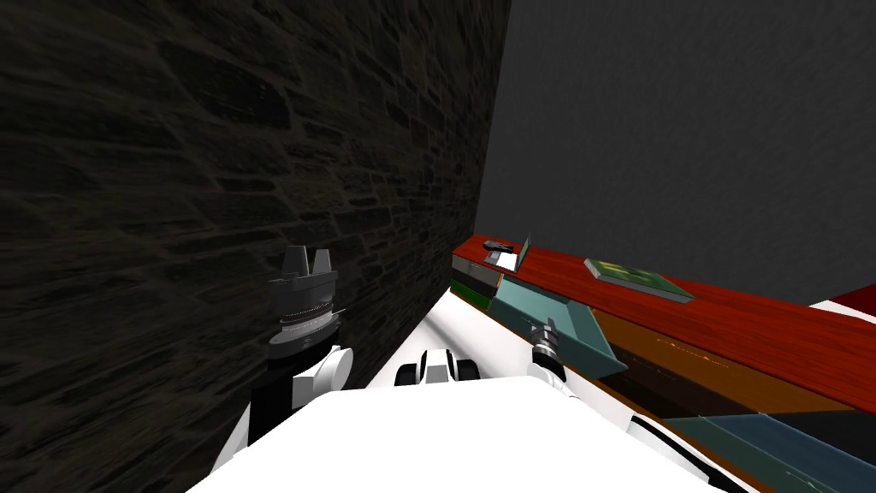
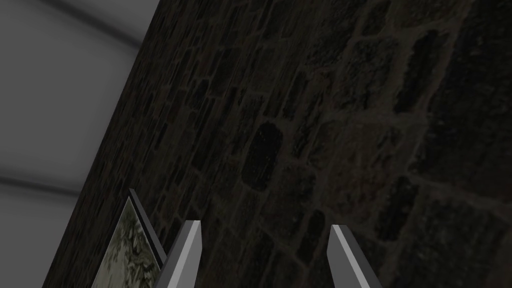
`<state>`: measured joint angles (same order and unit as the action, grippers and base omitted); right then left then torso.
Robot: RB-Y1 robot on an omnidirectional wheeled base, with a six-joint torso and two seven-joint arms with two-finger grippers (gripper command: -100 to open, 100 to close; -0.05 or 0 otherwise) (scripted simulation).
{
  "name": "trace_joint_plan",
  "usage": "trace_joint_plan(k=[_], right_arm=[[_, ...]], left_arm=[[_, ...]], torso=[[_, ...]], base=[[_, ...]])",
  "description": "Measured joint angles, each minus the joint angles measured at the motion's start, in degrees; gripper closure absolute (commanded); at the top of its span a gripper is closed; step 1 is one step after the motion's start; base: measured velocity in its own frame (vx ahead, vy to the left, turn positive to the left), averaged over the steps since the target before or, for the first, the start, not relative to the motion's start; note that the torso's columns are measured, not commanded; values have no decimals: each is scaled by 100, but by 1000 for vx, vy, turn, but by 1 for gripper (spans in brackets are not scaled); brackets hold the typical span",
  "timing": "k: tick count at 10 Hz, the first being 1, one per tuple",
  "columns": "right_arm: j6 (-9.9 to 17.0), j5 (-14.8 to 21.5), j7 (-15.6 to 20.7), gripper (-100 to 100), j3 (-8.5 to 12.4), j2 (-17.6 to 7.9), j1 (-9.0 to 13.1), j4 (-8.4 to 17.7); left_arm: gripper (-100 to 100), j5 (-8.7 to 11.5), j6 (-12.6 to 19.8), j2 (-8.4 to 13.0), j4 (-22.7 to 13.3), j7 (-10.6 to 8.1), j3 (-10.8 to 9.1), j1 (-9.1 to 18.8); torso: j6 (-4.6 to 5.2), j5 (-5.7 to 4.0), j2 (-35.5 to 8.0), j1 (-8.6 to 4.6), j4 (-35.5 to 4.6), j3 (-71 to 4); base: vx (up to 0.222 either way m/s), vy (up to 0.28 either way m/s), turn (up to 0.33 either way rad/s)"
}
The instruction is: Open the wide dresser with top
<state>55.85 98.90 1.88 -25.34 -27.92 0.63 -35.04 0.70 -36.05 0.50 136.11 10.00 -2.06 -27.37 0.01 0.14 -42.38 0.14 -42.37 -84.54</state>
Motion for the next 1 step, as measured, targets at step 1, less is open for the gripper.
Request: trace_joint_plan(k=[1], right_arm=[[-5, -1, 1, 0, -2, 3, -3, 2]], left_arm=[[0, 0, 0, 0, 0, 0, 0, 0]], torso=[[0, -3, 2, -2, 2, -1]], base=[[0, 0, 0]])
